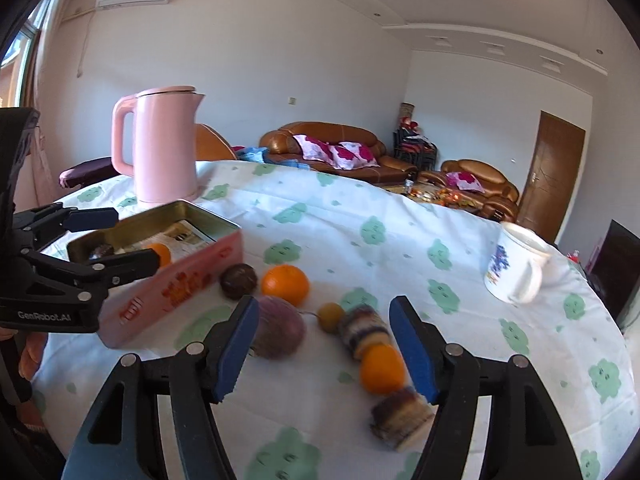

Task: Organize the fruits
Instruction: 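Grasp a sugarcane piece with the right tool while the left tool grasps a purple passion fruit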

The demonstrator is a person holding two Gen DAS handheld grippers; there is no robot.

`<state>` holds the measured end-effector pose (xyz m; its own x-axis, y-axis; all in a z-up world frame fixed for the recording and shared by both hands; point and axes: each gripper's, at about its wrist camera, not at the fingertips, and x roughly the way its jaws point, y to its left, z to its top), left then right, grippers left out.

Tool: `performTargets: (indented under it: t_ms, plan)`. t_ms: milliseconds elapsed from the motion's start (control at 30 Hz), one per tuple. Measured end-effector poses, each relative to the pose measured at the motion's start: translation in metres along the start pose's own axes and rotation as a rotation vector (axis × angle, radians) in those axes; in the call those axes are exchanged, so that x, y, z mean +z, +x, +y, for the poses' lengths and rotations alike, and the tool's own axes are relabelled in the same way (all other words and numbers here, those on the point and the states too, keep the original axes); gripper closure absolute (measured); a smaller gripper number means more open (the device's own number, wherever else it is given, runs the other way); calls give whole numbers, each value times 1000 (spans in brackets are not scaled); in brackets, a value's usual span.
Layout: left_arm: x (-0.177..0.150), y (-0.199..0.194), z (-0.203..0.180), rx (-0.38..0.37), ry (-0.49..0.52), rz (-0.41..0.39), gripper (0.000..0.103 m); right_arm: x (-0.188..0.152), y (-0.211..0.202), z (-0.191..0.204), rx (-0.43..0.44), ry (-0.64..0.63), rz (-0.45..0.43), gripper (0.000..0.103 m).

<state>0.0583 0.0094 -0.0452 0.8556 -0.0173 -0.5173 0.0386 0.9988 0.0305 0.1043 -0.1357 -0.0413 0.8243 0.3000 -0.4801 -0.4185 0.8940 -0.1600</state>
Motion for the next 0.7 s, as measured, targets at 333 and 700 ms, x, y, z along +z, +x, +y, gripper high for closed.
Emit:
performTargets:
  t_ms: [333,700]
  plan:
    - [1,26,-53,-72,84,74,12,-25,5,-45,-46,103,89,34]
    - [3,51,-77,-135,127,151,13,-35,21,-53,-3,129,204,34]
